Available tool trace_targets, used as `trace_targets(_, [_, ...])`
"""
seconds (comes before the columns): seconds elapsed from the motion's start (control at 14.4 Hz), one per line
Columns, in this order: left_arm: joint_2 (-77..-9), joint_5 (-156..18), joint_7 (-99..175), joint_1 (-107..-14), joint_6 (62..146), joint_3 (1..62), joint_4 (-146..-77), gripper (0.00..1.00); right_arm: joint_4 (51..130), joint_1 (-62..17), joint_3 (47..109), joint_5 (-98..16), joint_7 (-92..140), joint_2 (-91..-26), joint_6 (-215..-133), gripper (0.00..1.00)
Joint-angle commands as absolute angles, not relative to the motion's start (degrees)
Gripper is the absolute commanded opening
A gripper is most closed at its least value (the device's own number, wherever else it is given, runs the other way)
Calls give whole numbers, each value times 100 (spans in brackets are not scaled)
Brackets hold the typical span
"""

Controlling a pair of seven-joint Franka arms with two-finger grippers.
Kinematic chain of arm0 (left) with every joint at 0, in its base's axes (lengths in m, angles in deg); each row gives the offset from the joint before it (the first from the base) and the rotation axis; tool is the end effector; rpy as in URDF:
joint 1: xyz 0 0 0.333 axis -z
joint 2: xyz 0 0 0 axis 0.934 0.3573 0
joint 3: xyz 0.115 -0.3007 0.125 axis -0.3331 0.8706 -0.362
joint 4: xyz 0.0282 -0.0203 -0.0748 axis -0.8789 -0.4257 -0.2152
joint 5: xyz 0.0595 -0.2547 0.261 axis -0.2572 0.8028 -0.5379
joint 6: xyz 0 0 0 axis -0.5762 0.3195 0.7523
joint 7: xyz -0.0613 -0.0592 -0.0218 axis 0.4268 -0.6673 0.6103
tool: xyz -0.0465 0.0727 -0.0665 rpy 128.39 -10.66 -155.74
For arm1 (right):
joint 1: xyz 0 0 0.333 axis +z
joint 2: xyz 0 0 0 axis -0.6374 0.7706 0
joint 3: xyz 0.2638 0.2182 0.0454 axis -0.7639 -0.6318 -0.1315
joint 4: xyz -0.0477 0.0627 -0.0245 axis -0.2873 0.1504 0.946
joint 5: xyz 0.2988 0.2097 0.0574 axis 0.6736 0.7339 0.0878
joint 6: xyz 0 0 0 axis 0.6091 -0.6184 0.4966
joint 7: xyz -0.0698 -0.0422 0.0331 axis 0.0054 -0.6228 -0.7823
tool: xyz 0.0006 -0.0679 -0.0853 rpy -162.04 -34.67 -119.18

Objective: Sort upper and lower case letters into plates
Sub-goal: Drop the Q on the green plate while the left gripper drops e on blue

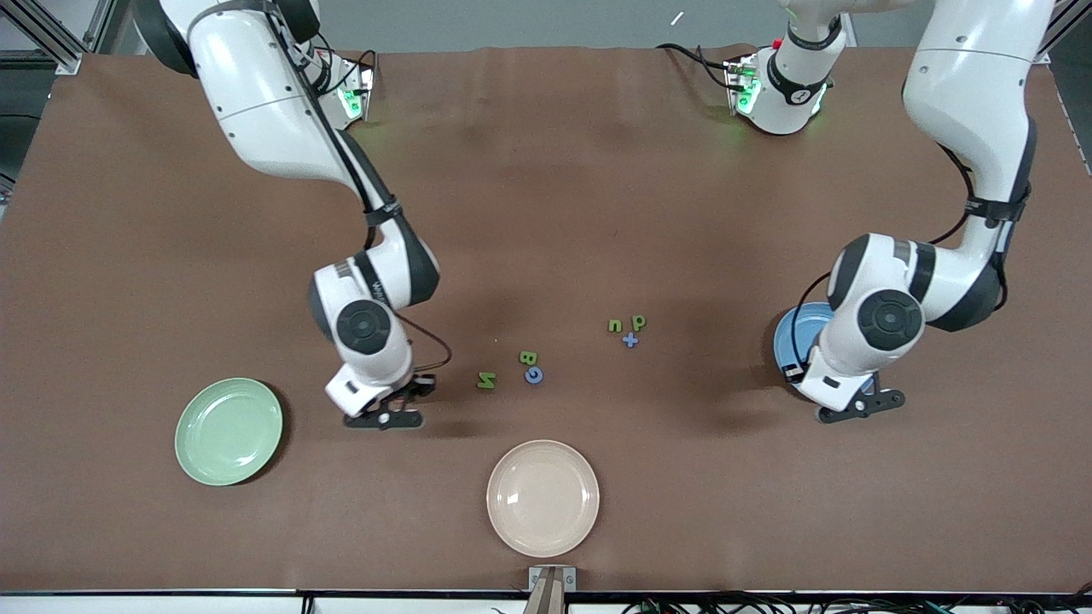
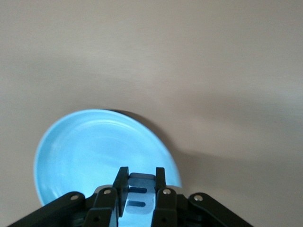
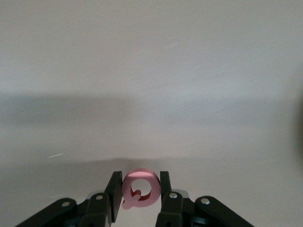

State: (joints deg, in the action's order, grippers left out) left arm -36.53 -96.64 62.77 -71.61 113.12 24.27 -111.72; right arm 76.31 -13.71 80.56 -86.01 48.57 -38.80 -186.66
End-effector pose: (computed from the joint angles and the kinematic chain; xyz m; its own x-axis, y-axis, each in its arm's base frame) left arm 0.6499 -0.0696 0.2879 0.9769 0.2131 -0.0133 0.2077 -0.9628 -0.1731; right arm 0.6805 0.2375 0.2636 0.9937 0.0946 0.0599 0.0817 -0.9783 0.1904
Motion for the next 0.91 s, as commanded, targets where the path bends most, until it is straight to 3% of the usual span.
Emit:
trace_targets(0.0, [-3512, -9774, 6191, -7450, 11254, 2477, -11168, 18, 7634, -1375, 8760, -8680, 3452, -3973, -18552, 5])
trace_targets(0.07, [-3555, -9800, 6191, -7556, 11245, 2486, -11316, 24, 7634, -1384, 9007, -8671, 2898, -3973, -18561, 5])
trace_targets(0.14, [-3599, -9792, 6208, -7557, 11228, 2486, -11440, 38, 7643, -1454, 9192, -8662, 2405, -3955, -18596, 8])
trace_targets(0.21, [-3625, -9792, 6295, -7566, 11219, 2495, -11519, 75, 7634, -1663, 9211, -8636, 2035, -3920, -18649, 9])
trace_targets(0.28, [-3660, -9748, 6322, -7574, 11193, 2504, -11520, 99, 7643, -1892, 9185, -8601, 1788, -3903, -18745, 10])
trace_targets(0.42, [-3748, -9695, 6584, -7531, 11018, 2626, -11511, 100, 7696, -2113, 9159, -8592, 1566, -3824, -19061, 20])
trace_targets(0.56, [-3810, -9695, 6997, -7539, 10763, 3090, -11502, 100, 7713, -2245, 9150, -8592, 1565, -3718, -19334, 78])
trace_targets(0.63, [-3819, -9695, 7225, -7539, 10727, 3336, -11485, 100, 7731, -2254, 9141, -8592, 1591, -3718, -19378, 97])
trace_targets(0.84, [-3671, -9572, 8472, -7460, 10727, 4092, -11397, 99, 7722, -2018, 9071, -8391, 1688, -3771, -19230, 99])
